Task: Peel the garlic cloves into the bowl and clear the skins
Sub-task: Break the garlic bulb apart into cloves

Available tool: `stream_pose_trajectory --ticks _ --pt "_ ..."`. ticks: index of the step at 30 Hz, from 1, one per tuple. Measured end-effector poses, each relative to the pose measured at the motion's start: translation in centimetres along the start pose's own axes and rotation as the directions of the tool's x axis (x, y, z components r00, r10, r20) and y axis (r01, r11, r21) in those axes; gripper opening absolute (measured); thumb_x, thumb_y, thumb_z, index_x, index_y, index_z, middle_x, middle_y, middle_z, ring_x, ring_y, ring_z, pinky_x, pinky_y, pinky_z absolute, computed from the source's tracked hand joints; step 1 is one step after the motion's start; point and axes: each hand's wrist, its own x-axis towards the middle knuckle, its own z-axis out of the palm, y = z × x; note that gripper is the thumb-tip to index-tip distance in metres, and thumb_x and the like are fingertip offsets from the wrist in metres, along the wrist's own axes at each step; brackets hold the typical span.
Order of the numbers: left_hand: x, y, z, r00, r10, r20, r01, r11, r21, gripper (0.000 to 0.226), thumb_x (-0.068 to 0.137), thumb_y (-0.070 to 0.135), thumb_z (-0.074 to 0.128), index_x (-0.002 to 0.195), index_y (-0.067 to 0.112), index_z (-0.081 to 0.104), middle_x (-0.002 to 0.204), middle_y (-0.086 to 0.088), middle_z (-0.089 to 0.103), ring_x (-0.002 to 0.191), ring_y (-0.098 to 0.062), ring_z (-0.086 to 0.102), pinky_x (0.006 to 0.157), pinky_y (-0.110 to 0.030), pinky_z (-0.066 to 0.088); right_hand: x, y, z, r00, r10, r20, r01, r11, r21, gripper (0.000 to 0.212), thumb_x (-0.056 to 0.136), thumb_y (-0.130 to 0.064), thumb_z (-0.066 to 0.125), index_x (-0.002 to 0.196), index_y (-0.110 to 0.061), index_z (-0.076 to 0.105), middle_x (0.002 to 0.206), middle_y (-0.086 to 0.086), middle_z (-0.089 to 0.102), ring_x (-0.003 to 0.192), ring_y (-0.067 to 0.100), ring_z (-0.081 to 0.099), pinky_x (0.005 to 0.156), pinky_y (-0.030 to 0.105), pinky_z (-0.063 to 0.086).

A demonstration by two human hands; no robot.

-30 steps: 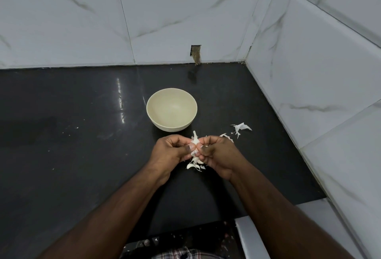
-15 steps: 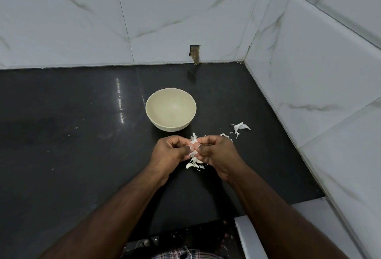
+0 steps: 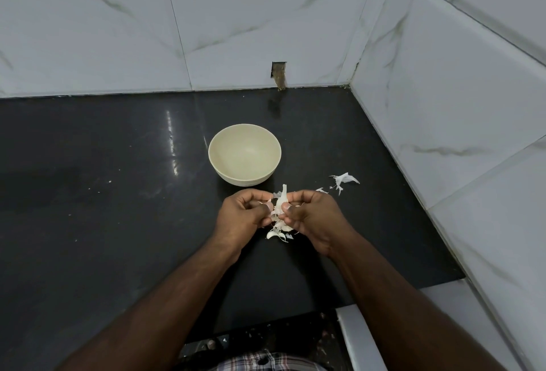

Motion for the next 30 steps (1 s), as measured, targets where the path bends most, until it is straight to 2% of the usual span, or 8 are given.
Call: stream_pose_trajectory --ticks 3,6,10,13,16,20,23,30 --pt "0.1 -0.2 0.0 0.999 0.016 0.031 -0.019 0.995 0.095 0.011 0.091 0.001 0.068 0.091 0.008 0.077 0.080 -0.015 0.072 0.073 -0.021 0.066 0.072 -0.029 0.057 0.2 0.1 -0.2 1.000 -0.022 -0.005 0.021 0.998 -0.062 0.015 0.089 0.006 0.067 0.104 0.004 0.067 0.082 0.011 0.069 0.066 0.015 0.069 0.064 0.022 0.057" --pt "0.0 0.1 0.1 0.996 0.046 0.070 -0.055 0.989 0.138 0.010 0.092 0.009 0.070 0.096 0.013 0.079 0.088 -0.008 0.078 0.079 -0.018 0.072 0.074 -0.029 0.060 0.1 0.0 -0.2 0.999 -0.045 -0.006 0.045 0.995 -0.089 0.007 0.090 0.001 0.069 0.096 0.000 0.069 0.074 0.007 0.069 0.068 0.016 0.066 0.065 0.022 0.057" --pt "-0.1 0.6 0.0 0.993 0.079 0.083 -0.093 0.977 0.190 0.010 0.088 0.010 0.075 0.094 0.016 0.079 0.083 -0.006 0.077 0.067 -0.006 0.067 0.060 -0.020 0.052 -0.1 0.1 -0.1 0.998 -0.069 0.011 0.070 0.991 -0.112 0.006 0.089 0.002 0.069 0.095 0.000 0.070 0.074 0.007 0.068 0.066 0.016 0.065 0.061 0.021 0.055" --pt "0.0 0.8 -0.2 0.996 0.054 0.069 -0.064 0.987 0.150 0.007 0.087 0.007 0.076 0.091 0.013 0.079 0.077 -0.015 0.072 0.057 -0.008 0.058 0.056 -0.021 0.048 -0.2 0.0 0.0 0.998 -0.068 0.008 0.068 0.992 -0.108 0.005 0.090 0.002 0.068 0.093 -0.001 0.069 0.068 0.005 0.067 0.064 0.016 0.064 0.057 0.020 0.053" --pt "0.0 0.8 -0.3 0.996 0.059 0.071 -0.066 0.993 0.098 0.008 0.085 0.005 0.077 0.091 0.009 0.079 0.076 -0.024 0.068 0.058 -0.012 0.055 0.061 -0.026 0.050 -0.2 -0.1 0.2 0.999 -0.046 0.018 0.047 0.997 -0.064 0.007 0.092 0.004 0.064 0.090 -0.001 0.068 0.066 0.003 0.067 0.061 0.014 0.064 0.056 0.019 0.052" --pt "-0.2 0.7 -0.2 0.995 0.077 0.057 -0.079 0.996 0.042 0.009 0.084 0.002 0.076 0.089 0.008 0.078 0.066 -0.008 0.067 0.058 -0.011 0.056 0.063 -0.026 0.052 -0.2 -0.1 0.3 1.000 -0.003 0.022 0.002 1.000 0.030 0.009 0.094 0.004 0.061 0.102 0.005 0.066 0.071 0.007 0.067 0.059 0.013 0.064 0.056 0.019 0.053" --pt "-0.4 0.6 0.1 0.997 0.070 0.025 -0.071 0.997 0.017 0.014 0.084 -0.004 0.073 0.084 0.009 0.076 0.065 -0.009 0.065 0.057 -0.013 0.057 0.062 -0.026 0.052 -0.1 -0.1 0.4 1.000 0.004 0.000 -0.004 0.999 0.048 0.007 0.095 0.003 0.061 0.099 0.003 0.066 0.075 0.009 0.067 0.061 0.014 0.063 0.057 0.019 0.054" --pt "-0.2 0.4 0.3 1.000 0.015 -0.008 -0.015 1.000 0.009 0.014 0.086 -0.008 0.063 0.083 0.005 0.069 0.074 -0.012 0.071 0.064 -0.018 0.065 0.058 -0.023 0.054 -0.1 -0.2 0.5 0.997 -0.062 -0.043 0.058 0.995 -0.084 0.004 0.093 0.002 0.062 0.093 -0.001 0.065 0.076 0.010 0.067 0.063 0.017 0.063 0.054 0.021 0.051"
